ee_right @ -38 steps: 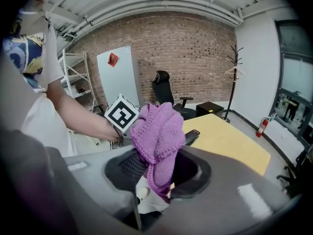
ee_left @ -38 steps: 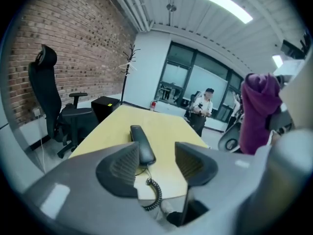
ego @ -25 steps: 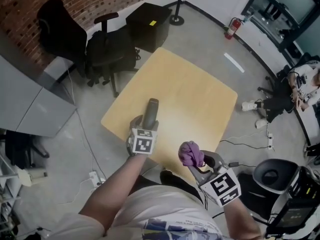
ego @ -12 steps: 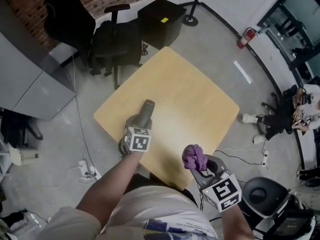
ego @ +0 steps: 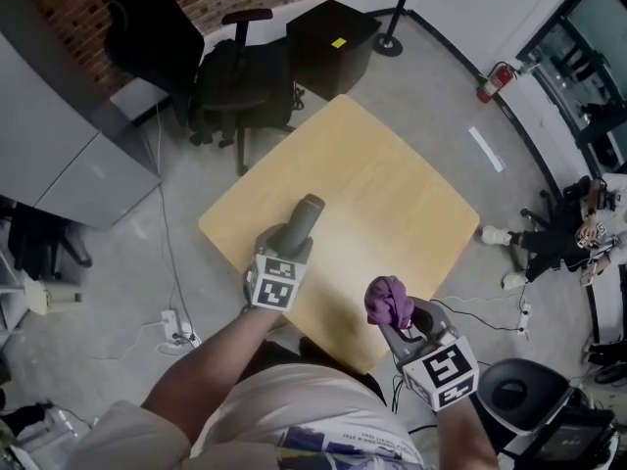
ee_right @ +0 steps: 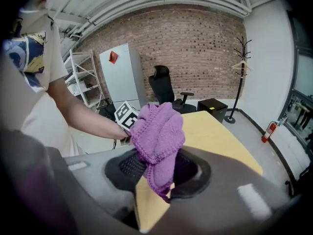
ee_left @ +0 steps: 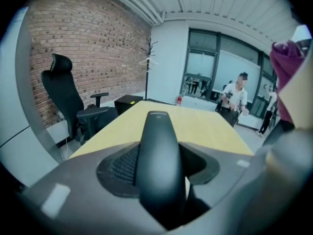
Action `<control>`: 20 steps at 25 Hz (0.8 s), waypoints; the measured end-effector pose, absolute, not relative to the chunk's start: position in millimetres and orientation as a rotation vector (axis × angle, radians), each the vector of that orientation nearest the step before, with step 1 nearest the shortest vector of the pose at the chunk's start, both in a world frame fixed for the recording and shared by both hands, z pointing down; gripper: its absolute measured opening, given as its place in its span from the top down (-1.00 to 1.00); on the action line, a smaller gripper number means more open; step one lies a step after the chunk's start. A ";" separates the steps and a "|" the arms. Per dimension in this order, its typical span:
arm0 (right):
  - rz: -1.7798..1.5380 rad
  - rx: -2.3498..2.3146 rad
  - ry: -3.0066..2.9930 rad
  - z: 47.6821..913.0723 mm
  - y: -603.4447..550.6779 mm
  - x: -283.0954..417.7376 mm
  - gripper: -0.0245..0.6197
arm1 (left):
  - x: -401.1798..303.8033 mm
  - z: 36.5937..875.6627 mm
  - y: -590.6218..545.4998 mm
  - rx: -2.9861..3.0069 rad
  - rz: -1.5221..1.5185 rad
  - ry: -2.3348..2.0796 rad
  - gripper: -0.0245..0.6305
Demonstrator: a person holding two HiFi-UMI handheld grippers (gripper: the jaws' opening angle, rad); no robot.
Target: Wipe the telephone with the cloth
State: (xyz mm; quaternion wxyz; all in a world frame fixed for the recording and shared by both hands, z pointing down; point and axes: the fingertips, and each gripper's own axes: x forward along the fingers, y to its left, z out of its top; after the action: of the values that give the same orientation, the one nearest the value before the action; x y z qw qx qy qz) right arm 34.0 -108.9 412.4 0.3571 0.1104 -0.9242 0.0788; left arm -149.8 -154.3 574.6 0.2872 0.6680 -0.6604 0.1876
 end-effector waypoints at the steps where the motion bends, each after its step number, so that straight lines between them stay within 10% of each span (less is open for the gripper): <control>1: 0.193 0.289 -2.399 407.4 -109.9 29.5 0.54 | -146.2 562.6 -150.8 1.815 0.487 -1.753 0.15; 20: 0.068 0.102 -2.609 358.6 -54.6 -126.3 0.54 | -73.8 466.4 -79.4 2.312 0.480 -1.428 0.15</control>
State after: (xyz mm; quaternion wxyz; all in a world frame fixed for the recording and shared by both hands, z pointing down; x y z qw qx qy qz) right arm -126.3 -54.6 358.6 0.2620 0.0378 -0.9640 0.0251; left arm -73.8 -79.4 466.4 0.1896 0.8226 -0.5081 0.1708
